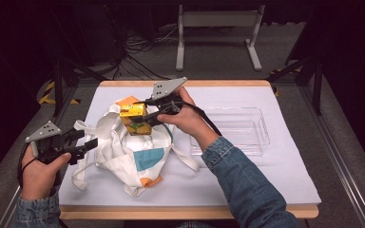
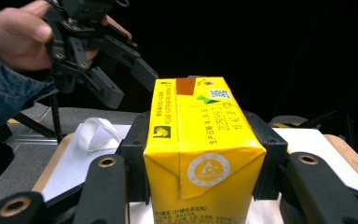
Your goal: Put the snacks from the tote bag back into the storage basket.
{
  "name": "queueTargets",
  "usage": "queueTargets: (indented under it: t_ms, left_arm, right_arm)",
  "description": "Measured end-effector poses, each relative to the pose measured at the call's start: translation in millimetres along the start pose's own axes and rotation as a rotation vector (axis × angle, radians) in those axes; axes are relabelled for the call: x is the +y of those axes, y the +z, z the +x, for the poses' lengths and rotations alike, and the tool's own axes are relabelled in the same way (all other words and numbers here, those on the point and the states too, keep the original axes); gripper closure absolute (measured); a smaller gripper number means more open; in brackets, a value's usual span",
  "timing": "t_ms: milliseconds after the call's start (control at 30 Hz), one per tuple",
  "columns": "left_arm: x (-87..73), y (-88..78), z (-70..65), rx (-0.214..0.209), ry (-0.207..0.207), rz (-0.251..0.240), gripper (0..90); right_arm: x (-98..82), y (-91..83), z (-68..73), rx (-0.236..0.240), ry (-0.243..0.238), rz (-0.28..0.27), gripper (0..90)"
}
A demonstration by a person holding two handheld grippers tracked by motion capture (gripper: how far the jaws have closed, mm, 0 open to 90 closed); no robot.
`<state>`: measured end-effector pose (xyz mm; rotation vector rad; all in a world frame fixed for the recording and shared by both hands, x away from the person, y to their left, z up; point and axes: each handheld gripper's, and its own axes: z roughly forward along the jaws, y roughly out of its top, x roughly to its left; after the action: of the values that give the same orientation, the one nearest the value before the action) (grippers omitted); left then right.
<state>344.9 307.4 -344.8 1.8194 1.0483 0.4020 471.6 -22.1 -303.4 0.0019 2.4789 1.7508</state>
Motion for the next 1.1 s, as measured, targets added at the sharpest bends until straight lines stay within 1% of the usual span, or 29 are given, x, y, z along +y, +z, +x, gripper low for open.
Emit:
queueTargets:
  t_ms: [100,267,333,433,500,533,567,633,867,1100]
  left_arm:
    - [0.6,1.5,-0.5,-0.005,-0.003,0.003,31.5]
    - [2.8,5.8,-0.6,-0.011,0.006,0.007,31.4]
    - [3.7,7.5,-1.0,-0.017,0.006,0.011,31.4]
    - [5.1,10.2,-1.1,-0.022,0.008,0.011,31.4]
    - [5.9,11.8,-1.0,-0.025,0.010,0.016,31.4]
    - [6.1,12.6,-1.2,-0.024,0.011,0.014,31.4]
    - [6.5,13.3,-1.4,-0.026,0.011,0.014,31.4]
    - [7.1,14.6,-1.9,-0.031,0.013,0.019,31.4]
    - [7.2,16.1,-2.9,-0.033,0.013,0.023,31.5]
    - [6.6,15.3,-3.2,-0.030,0.014,0.024,31.4]
  right_arm:
    - [3.6,-9.0,1.6,-0.002,-0.007,-0.001,51.3]
    - [8.6,-25.7,4.7,-0.005,-0.015,-0.001,51.2]
    - [9.0,-28.1,5.0,-0.005,-0.016,0.001,51.3]
    - [10.4,-41.6,6.2,-0.006,-0.018,0.005,51.3]
    - [10.5,-47.5,6.4,-0.006,-0.018,0.008,51.2]
    - [10.4,-54.1,7.1,-0.010,-0.018,0.015,51.3]
    - [10.4,-54.1,7.1,-0.010,-0.018,0.015,51.3]
    - [10.4,-60.5,8.1,-0.008,-0.028,0.018,51.3]
    - [9.9,-85.9,9.2,-0.019,-0.031,0.002,51.3]
    - [4.5,-107.0,9.4,-0.035,-0.028,0.002,51.3]
